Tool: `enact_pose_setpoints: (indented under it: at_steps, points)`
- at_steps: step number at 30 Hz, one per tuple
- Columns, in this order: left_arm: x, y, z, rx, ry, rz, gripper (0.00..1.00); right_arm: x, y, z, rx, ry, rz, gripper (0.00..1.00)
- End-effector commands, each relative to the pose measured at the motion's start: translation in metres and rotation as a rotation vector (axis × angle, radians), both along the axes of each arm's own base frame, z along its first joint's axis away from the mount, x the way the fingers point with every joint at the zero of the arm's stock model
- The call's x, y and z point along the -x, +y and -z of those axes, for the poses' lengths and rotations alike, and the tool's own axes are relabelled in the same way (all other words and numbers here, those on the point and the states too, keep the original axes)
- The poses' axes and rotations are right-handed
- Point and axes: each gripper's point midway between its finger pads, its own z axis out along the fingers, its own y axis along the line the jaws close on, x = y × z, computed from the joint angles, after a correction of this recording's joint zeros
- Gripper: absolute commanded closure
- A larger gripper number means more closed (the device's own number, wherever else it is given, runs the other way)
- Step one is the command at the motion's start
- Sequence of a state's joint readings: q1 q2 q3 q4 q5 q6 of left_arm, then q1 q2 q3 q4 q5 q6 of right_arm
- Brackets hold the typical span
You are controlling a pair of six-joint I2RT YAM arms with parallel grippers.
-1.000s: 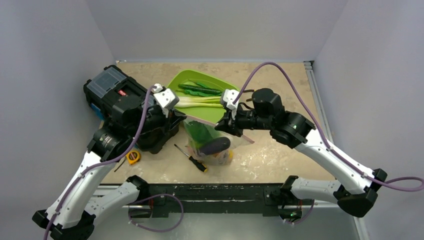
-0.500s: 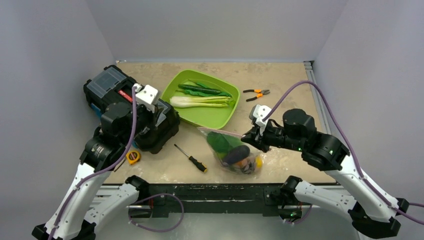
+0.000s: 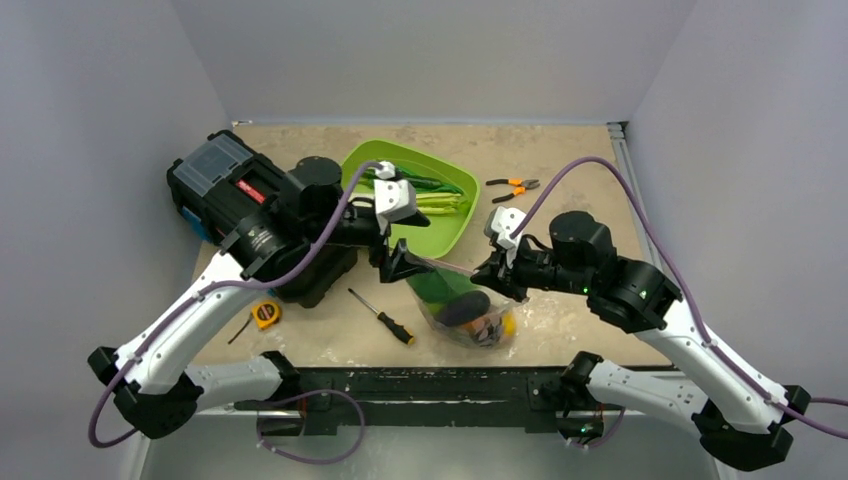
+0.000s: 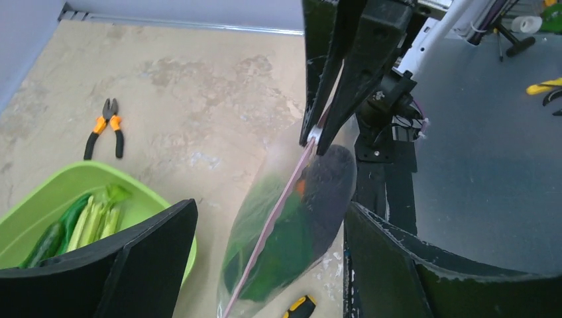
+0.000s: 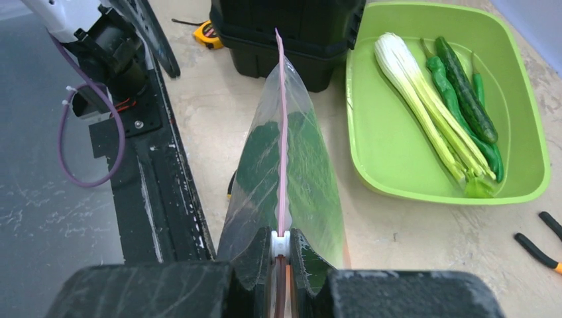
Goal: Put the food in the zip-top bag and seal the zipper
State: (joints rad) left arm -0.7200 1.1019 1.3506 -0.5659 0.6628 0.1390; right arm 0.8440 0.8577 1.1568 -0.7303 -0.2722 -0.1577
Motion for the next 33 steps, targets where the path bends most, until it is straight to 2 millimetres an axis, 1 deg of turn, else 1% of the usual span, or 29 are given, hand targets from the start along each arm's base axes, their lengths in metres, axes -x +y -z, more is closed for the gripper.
enact_pose_setpoints:
  at_steps: [1, 3, 8, 11, 13, 15, 21, 23, 24, 26, 32, 33]
  points:
    - [0.01, -0.02, -0.019, 0.0, -0.131, 0.106, 0.17, 0.003, 0.009, -0.02, -0.063, -0.054, -0.061, 1.0]
    - [0.009, -0.029, -0.012, -0.016, -0.108, 0.139, 0.17, 0.004, 0.01, -0.022, -0.07, -0.055, -0.068, 1.0]
    - [0.019, -0.046, 0.011, -0.086, -0.041, 0.232, 0.19, 0.006, 0.011, -0.024, -0.079, -0.053, -0.077, 1.0]
    - [0.022, -0.055, 0.023, -0.114, -0.004, 0.273, 0.23, 0.006, 0.01, -0.025, -0.079, -0.056, -0.075, 1.0]
    - [0.024, -0.06, 0.027, -0.12, 0.01, 0.293, 0.27, 0.005, 0.01, -0.026, -0.076, -0.06, -0.075, 1.0]
    - [0.026, -0.064, 0.028, -0.12, 0.021, 0.313, 0.32, 0.004, 0.01, -0.027, -0.075, -0.065, -0.072, 1.0]
    - [0.023, -0.064, 0.042, -0.178, 0.061, 0.289, 0.53, 0.003, 0.012, -0.027, -0.071, -0.063, -0.071, 1.0]
    - [0.019, -0.062, 0.045, -0.192, 0.054, 0.26, 0.64, 0.003, 0.011, -0.026, -0.069, -0.061, -0.068, 1.0]
    - [0.017, -0.062, 0.046, -0.198, 0.054, 0.245, 0.68, 0.002, 0.011, -0.026, -0.069, -0.063, -0.066, 1.0]
    - [0.015, -0.059, 0.048, -0.208, 0.055, 0.226, 0.72, 0.002, 0.01, -0.026, -0.067, -0.064, -0.061, 1.0]
    - [0.018, -0.058, 0.051, -0.206, 0.064, 0.226, 0.73, 0.0, 0.01, -0.028, -0.073, -0.071, -0.053, 1.0]
    - [0.019, -0.059, 0.051, -0.211, 0.066, 0.228, 0.77, 0.0, 0.01, -0.028, -0.073, -0.071, -0.052, 1.0]
